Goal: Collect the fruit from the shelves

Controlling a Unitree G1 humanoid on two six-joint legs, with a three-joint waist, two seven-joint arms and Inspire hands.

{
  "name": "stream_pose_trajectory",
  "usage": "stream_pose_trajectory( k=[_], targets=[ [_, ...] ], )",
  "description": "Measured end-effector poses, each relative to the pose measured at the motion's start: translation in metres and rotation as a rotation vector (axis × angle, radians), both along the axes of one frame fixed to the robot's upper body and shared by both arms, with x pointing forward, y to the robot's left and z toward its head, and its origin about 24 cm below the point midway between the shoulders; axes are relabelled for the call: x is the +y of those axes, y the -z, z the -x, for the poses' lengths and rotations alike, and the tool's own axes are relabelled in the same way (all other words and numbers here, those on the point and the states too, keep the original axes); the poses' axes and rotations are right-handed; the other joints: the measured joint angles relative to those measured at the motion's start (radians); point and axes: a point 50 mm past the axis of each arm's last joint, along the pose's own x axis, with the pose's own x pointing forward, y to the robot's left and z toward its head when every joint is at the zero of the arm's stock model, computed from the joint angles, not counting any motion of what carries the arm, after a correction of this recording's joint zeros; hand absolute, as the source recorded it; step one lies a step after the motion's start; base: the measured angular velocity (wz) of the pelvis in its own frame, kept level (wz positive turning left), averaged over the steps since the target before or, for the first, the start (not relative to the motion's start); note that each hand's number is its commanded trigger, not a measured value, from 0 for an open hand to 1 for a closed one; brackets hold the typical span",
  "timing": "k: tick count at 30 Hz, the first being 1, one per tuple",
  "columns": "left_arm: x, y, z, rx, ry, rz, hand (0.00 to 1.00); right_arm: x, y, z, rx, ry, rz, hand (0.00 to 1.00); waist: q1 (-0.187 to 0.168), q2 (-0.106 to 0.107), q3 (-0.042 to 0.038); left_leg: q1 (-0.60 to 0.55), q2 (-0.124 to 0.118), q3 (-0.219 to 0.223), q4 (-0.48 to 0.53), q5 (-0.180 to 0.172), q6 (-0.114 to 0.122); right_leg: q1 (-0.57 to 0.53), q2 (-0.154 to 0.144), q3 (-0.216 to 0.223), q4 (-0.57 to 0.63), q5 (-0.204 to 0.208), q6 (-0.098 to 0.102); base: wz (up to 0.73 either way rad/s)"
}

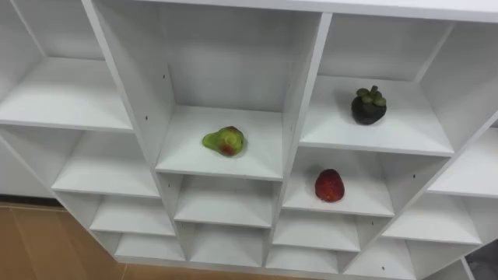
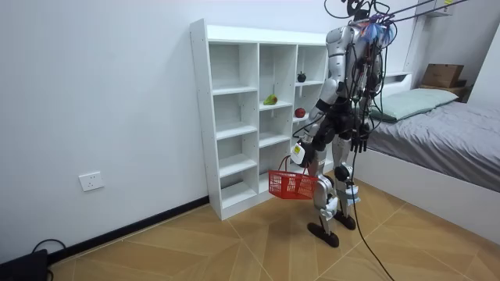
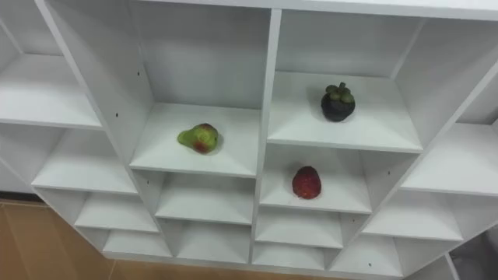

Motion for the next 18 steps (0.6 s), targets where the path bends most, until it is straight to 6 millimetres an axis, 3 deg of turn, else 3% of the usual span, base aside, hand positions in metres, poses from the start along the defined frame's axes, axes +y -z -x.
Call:
stream_pose_trajectory(
  k=[18],
  targets=[
    [0.001,0.0007,0.0029,0.019,-0.004,-0.005,1.0,-0.0002,-0.0002,0.0001,-0.003,0.001,0.007,0.0,0.001,-0.009,0.0009,0.005,0.0,0.0,0.003,0.0,0.0,0.01,0.001,0.008,-0.001,0.0,0.0,0.0]
  ],
)
